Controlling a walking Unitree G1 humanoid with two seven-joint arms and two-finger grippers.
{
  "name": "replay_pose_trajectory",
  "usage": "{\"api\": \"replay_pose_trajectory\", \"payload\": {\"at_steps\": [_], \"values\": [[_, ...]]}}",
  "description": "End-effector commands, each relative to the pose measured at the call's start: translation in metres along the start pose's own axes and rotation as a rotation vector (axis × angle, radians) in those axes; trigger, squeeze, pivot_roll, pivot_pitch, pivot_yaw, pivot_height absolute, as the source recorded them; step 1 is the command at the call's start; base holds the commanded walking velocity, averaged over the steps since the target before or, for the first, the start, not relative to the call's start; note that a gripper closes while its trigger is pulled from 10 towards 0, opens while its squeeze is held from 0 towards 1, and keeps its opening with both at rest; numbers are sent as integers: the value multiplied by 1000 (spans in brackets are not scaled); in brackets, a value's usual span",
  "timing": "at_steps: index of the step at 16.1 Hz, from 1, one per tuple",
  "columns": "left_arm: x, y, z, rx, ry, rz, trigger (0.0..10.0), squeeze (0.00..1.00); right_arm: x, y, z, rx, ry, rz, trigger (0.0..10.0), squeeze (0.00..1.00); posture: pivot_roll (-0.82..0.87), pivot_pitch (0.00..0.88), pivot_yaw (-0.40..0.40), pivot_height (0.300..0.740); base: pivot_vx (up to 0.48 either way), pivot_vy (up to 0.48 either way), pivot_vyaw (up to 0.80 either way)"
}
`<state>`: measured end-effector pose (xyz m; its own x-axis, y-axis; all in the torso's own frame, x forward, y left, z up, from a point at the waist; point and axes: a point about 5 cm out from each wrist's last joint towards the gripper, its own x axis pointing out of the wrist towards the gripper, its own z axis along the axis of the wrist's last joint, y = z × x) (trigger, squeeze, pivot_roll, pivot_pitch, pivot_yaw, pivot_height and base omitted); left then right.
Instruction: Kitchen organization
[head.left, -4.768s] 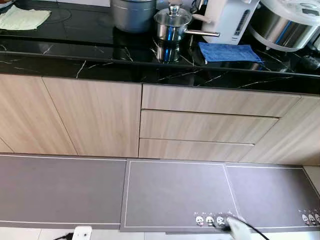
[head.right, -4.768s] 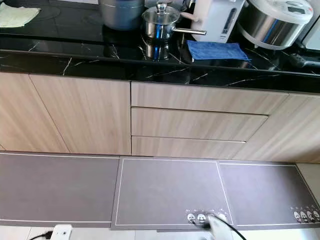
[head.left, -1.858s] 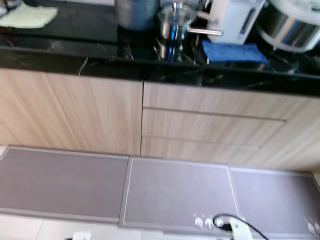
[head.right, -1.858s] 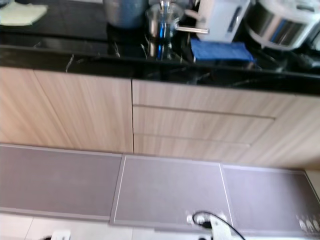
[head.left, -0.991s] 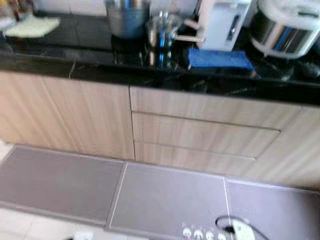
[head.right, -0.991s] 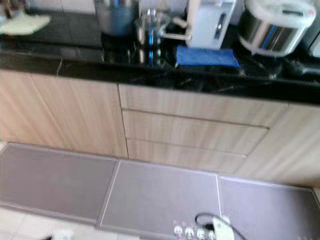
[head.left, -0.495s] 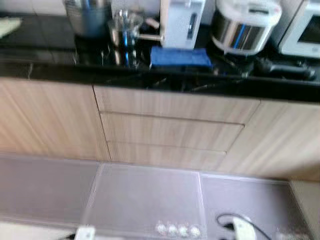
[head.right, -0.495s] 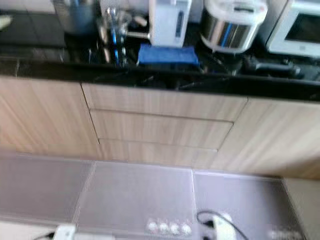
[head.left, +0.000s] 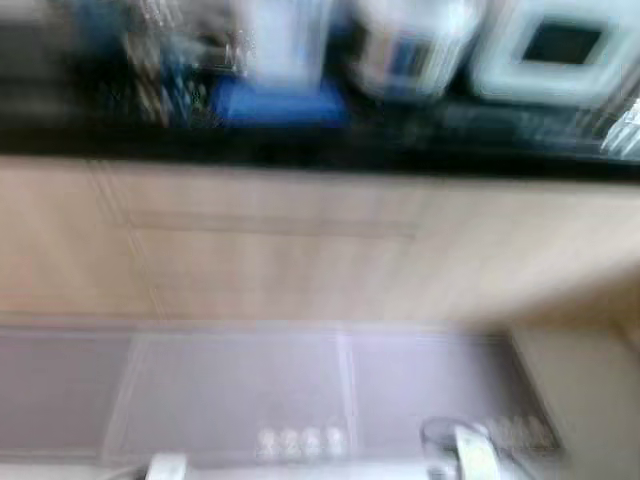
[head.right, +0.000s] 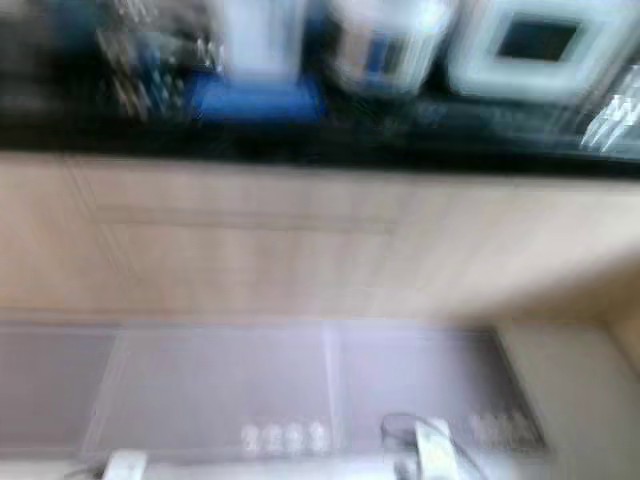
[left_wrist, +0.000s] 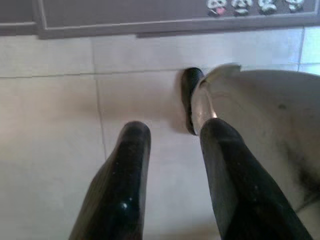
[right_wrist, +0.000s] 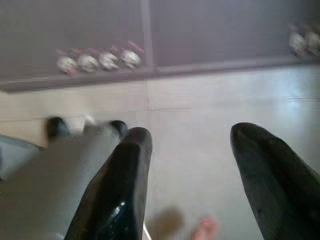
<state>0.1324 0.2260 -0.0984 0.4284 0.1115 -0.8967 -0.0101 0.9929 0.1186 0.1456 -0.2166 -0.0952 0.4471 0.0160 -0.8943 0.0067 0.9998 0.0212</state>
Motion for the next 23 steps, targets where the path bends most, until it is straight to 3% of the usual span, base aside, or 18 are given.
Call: {"api": "replay_pose_trajectory", "payload": {"at_steps": [1, 3, 9, 12, 15, 23], "values": [[0, -11, -5, 7, 20, -34, 10000, 0, -1, -8, 4, -32, -12, -38, 10000, 0, 49, 55, -112, 740, 0, -300, 0], [0, -12, -7, 16, 26, -36, 10000, 0, -1, -7, 4, 18, -34, -40, 10000, 0, 47, 51, -117, 740, 0, -300, 0], [0, -14, -8, 4, 30, -39, 10000, 0, -1, -7, 6, -10, -38, -12, 10000, 0, 52, 46, -130, 740, 0, -302, 0], [0, -14, -7, 9, 29, -39, 10000, 0, -1, -7, 7, -88, -21, 1, 10000, 0, 51, 38, -130, 740, 0, -300, 454], [0, -14, -7, 13, 26, -40, 10000, 0, -1, -6, 5, -48, -16, 10, 10000, 0, 47, 31, -126, 740, 0, -304, 152], [0, -14, -9, 33, 28, -44, 10000, 0, -1, -4, 2, -51, -7, 28, 10000, 0, 56, 14, -121, 740, 0, -300, 0]]}}
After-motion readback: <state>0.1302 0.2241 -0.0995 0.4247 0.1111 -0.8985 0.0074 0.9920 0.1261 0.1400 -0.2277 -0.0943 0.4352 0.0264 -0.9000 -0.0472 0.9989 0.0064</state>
